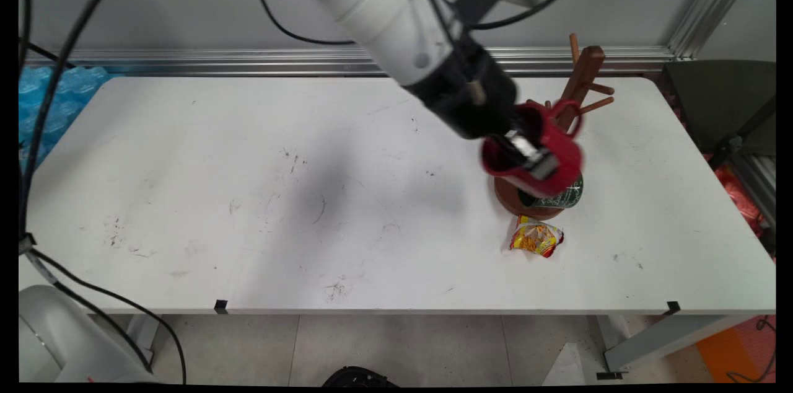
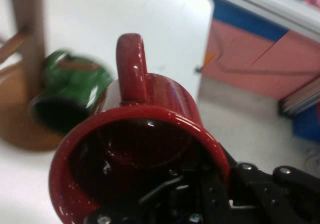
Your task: Place the picked object on the table
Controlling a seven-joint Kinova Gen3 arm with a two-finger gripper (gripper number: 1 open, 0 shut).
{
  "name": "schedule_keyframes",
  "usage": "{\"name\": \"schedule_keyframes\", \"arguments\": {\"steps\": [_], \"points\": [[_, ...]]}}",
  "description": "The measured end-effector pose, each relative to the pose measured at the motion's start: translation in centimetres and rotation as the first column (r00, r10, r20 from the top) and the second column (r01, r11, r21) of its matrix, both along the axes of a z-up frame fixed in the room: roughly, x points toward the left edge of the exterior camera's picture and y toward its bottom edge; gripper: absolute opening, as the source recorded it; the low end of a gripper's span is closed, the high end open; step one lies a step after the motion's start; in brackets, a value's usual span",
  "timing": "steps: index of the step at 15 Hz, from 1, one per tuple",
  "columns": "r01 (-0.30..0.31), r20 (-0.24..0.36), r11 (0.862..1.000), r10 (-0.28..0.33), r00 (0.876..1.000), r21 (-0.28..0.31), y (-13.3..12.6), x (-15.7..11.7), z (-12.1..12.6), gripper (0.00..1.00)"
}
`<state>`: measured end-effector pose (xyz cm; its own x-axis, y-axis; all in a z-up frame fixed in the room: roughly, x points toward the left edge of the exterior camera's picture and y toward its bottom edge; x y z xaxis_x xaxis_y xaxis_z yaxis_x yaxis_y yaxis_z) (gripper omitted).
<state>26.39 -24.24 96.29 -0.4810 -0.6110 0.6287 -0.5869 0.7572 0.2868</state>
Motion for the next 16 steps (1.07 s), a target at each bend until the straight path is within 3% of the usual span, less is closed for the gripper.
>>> {"name": "schedule_keyframes", "arguments": {"steps": [3, 8, 11, 16], "points": [[-0.008, 0.095, 1.0, 0.008, 0.995, -0.003, 0.0, 3.3, 0.4, 0.0], [-0.008, 0.247, 1.0, 0.013, 0.969, -0.022, -1.0, 8.0, 1.4, 0.0], [-0.005, 0.356, 0.999, 0.022, 0.934, -0.048, -2.4, 10.7, 2.1, 0.0], [0.016, 0.527, 0.998, 0.02, 0.85, -0.064, -5.5, 13.6, 1.7, 0.0]]}}
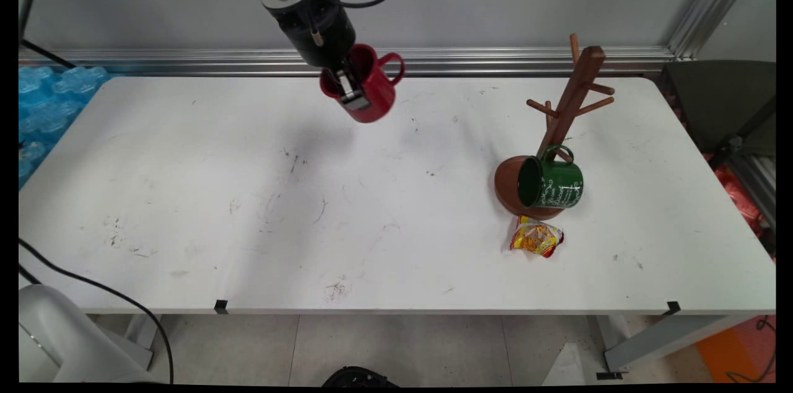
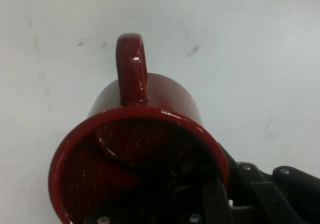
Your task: Place the picked object on the table
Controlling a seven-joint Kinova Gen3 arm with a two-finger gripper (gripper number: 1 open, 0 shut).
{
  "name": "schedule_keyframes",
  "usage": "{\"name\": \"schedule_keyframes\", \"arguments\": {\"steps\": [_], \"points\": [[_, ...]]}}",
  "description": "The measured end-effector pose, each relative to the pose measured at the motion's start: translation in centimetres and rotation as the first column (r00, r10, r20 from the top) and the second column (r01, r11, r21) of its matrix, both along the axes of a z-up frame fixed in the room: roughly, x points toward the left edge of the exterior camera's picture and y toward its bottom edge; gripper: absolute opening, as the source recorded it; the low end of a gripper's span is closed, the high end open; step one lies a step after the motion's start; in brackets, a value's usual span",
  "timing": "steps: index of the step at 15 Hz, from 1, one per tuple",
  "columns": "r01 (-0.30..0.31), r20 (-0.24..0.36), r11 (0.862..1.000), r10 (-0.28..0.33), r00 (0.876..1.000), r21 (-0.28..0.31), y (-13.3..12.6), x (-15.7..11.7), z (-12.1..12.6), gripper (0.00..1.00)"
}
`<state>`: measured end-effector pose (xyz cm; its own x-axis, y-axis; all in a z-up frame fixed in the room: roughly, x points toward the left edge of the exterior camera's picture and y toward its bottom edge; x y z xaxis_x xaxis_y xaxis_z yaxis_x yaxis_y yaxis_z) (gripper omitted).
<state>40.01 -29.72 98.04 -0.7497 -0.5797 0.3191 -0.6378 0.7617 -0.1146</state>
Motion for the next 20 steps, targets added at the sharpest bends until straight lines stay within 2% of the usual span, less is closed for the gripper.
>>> {"name": "schedule_keyframes", "arguments": {"steps": [4, 10, 17, 20], "points": [[0.032, 0.119, 0.999, -0.035, 0.992, 0.03, -2.7, 1.4, -2.2, 0.0], [0.113, 0.236, 0.984, -0.143, 0.961, 0.136, -6.1, 2.8, -7.2, 0.0], [0.203, 0.271, 0.952, -0.263, 0.926, 0.23, -9.1, 3.6, -10.6, 0.0], [0.23, 0.264, 0.938, -0.299, 0.917, 0.261, -10.0, 3.8, -11.1, 0.0]]}}
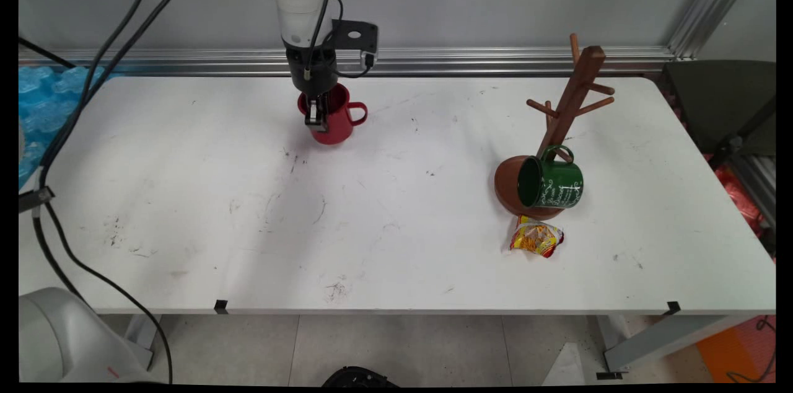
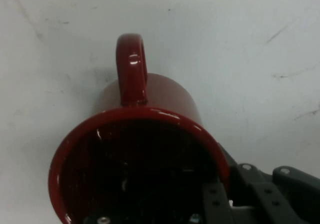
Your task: Place the picked object on the table
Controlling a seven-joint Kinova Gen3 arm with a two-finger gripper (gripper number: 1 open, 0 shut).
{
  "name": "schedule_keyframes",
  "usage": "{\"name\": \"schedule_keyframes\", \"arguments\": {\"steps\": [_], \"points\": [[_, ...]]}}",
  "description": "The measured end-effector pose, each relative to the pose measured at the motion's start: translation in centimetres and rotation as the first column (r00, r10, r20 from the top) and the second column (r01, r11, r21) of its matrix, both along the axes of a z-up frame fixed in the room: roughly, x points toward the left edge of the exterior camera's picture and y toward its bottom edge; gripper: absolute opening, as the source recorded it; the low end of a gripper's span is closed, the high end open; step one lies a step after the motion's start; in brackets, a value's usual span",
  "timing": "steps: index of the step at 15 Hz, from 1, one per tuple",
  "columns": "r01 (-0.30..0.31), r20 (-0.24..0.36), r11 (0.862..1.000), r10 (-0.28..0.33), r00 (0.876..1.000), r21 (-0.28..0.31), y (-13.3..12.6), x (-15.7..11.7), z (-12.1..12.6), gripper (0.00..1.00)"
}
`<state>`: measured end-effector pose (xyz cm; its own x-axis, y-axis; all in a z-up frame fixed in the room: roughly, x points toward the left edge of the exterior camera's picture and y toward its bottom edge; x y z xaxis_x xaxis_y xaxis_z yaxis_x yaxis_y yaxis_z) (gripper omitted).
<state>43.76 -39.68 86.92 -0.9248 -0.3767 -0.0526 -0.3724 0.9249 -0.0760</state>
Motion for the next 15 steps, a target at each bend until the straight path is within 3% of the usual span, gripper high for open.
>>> {"name": "schedule_keyframes", "arguments": {"steps": [7, 15], "points": [[0.059, 0.001, 0.996, -0.059, 0.998, 0.068, -1.1, 0.5, -1.3, 0.0], [0.107, 0.001, 0.989, -0.108, 0.994, 0.102, -1.5, 0.8, -3.1, 0.0]]}}
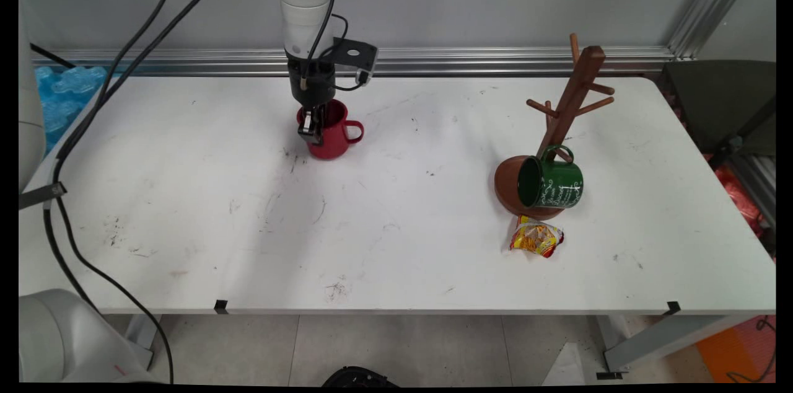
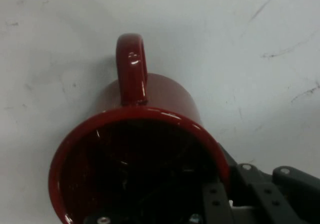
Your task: Place the picked object on the table
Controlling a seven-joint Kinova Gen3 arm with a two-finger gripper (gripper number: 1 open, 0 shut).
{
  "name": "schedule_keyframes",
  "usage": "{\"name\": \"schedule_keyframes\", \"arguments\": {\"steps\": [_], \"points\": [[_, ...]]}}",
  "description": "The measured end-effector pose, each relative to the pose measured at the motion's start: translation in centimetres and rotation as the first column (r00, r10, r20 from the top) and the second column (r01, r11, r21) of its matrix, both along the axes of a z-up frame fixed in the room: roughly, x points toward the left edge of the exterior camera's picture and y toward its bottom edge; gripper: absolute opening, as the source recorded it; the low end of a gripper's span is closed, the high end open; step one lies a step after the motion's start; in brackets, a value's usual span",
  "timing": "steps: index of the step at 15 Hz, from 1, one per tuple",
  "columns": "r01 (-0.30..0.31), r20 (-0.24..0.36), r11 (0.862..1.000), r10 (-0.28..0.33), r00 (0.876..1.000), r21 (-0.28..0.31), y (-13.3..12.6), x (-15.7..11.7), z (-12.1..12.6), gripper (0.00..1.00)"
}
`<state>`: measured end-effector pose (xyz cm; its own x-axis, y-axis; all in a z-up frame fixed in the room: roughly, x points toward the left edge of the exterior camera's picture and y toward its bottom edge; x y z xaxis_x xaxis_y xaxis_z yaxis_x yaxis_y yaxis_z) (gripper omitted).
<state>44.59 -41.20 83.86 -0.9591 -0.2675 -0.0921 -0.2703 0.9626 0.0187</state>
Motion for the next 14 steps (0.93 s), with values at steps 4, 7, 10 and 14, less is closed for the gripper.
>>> {"name": "schedule_keyframes", "arguments": {"steps": [4, 7, 10, 14], "points": [[0.02, 0.0, 1.0, -0.02, 1.0, -0.002, -0.19, 0.2, -0.52, 0.0], [0.029, -0.004, 1.0, -0.029, 1.0, -0.003, -0.23, 0.24, -0.78, 0.0], [0.036, -0.011, 0.999, -0.036, 0.999, -0.008, -0.28, 0.24, -0.96, 1.0], [0.039, -0.024, 0.999, -0.039, 0.999, -0.024, -0.46, 0.12, -0.93, 1.0]]}}
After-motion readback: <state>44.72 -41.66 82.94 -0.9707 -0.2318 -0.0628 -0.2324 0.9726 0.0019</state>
